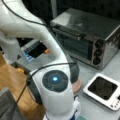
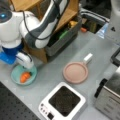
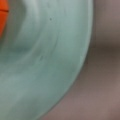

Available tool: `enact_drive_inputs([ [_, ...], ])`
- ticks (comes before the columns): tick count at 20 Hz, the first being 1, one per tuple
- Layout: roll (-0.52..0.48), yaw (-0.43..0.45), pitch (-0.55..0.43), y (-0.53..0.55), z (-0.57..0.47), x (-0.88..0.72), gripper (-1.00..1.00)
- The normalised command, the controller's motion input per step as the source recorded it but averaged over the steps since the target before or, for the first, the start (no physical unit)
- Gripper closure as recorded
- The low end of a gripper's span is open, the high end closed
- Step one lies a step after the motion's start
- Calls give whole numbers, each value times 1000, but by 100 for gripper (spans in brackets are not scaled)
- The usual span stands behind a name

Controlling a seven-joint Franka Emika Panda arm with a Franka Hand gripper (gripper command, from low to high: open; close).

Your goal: Pick up the pan. Place the pan on the table. Pick up the bowl. Place the bowl on the stove.

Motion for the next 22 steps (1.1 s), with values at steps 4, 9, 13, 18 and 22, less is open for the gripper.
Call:
enact_drive_inputs([
  [4, 7, -45, -51, -157, -111, 211, -100],
  [9, 23, -29, -18, -143, -87, 190, -100],
  [13, 27, -22, 5, -106, -24, 148, -100],
  [18, 46, -4, 10, -87, 5, 106, -100],
  [22, 78, 30, 1, -46, 12, 78, 100],
])
